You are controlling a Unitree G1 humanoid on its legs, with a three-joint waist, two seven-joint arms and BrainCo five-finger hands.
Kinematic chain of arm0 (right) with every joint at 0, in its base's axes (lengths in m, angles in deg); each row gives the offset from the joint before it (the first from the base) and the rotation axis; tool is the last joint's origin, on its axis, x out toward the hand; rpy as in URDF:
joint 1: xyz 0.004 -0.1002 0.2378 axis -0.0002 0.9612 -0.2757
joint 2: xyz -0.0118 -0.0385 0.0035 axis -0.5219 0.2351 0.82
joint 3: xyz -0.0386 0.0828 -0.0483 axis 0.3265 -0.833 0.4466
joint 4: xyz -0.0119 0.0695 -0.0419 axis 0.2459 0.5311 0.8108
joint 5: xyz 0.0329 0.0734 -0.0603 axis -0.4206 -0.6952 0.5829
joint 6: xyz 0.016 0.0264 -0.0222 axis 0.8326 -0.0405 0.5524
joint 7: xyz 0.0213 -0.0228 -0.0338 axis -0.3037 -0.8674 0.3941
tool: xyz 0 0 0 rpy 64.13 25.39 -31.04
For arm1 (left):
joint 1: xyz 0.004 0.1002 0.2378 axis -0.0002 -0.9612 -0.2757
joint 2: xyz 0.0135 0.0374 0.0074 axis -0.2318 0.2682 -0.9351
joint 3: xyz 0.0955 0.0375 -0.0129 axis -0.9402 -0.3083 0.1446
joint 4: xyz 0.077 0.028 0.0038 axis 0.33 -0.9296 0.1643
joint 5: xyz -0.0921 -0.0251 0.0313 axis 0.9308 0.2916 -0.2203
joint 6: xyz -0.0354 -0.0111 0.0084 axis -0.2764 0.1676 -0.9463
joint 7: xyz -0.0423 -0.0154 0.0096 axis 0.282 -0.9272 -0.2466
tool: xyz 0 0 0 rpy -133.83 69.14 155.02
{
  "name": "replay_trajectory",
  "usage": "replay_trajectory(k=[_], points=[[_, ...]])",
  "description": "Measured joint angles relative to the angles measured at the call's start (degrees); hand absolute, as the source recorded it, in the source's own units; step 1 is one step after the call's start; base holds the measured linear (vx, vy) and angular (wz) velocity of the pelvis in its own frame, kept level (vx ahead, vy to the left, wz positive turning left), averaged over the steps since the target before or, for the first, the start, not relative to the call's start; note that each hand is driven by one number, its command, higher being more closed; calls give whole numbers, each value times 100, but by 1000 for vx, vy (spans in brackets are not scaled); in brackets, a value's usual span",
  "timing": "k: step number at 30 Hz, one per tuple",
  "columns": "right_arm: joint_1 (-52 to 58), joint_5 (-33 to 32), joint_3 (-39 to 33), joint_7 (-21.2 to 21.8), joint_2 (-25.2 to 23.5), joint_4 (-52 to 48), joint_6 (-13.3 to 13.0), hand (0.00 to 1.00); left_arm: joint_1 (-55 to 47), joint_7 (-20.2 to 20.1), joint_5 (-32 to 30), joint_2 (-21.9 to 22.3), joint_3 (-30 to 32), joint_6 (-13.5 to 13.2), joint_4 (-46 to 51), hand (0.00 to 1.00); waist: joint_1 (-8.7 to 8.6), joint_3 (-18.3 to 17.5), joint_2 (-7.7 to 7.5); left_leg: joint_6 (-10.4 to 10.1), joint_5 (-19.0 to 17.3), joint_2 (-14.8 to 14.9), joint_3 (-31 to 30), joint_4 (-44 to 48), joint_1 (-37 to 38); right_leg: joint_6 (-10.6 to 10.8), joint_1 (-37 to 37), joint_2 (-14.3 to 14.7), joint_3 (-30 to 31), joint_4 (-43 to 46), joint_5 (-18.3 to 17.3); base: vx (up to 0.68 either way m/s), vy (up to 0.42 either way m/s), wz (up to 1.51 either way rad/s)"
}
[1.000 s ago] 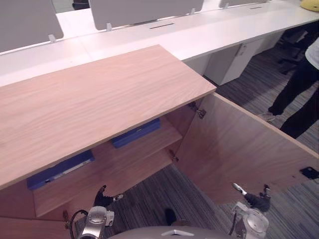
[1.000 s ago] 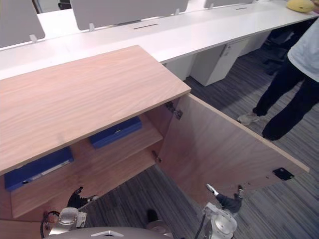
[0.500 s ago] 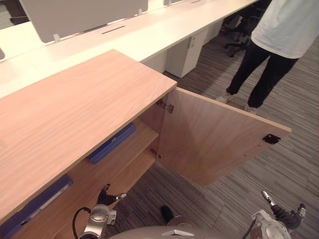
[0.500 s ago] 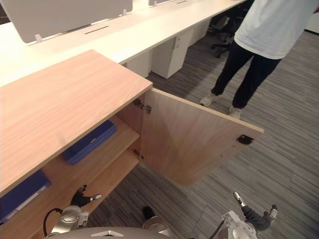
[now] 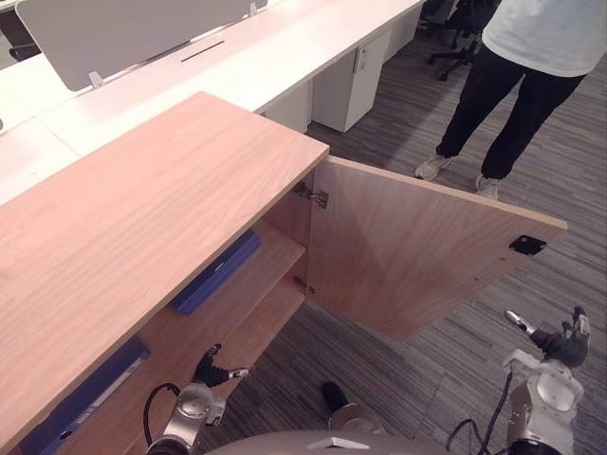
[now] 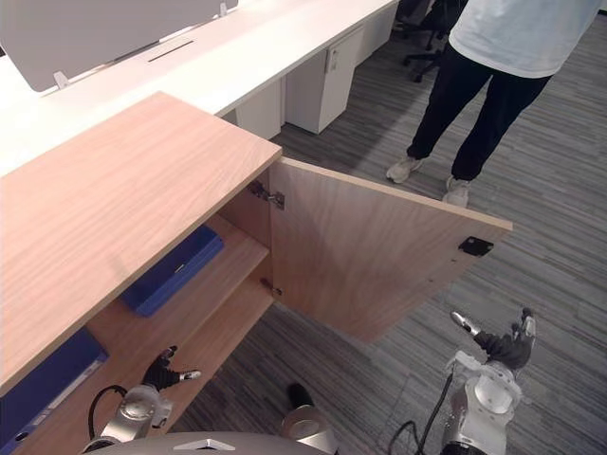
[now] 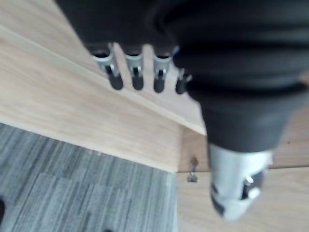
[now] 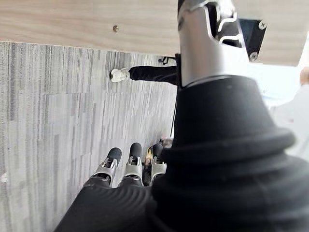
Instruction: Walk over to the cabinet, pick up the folder, carry it to the office cabinet, place the folder inside the office cabinet, then close the office cabinet door
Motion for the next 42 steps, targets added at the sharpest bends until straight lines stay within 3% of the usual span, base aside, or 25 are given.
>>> replay_trajectory(k=[8,13,27,30,37,42], points=[[-301,6,221,150,1067,573,5,0,-117,-81,-113,-165,-20,-93,-1,0,-17,43,186,13,8,-32,-304,-9,-131,26,53,-108,-445,-89,17,-26,-62,16],[-579,3,481,159,1407,759,-3,0,-169,-97,-158,-166,-65,-145,0,0,-16,45,276,17,11,-42,-566,-7,-154,26,130,-144,-692,-91,17,-41,-59,15],[-991,-70,645,73,1387,738,-7,0,-192,-112,-324,-155,-113,-193,31,0,23,48,276,174,123,-129,-799,-78,-244,70,140,-255,-944,-128,44,-83,-50,8],[-991,-218,555,-110,1195,655,-27,0,-144,-118,-324,-149,-115,-194,41,0,16,45,278,198,233,-174,-918,-221,-245,114,157,-271,-1043,-184,74,-68,-56,13],[-934,-383,143,-516,-4,-262,-148,0,-126,-182,-389,-123,-115,-193,254,0,-15,33,259,223,335,-202,-982,-330,-240,137,174,-279,-1097,-228,121,-80,-50,4],[-666,-401,70,-561,-546,-779,-193,0,-84,-189,-448,-100,-115,-192,256,0,-15,5,201,227,355,-207,-1003,-331,-218,136,209,-284,-1099,-246,146,-84,-47,1]])
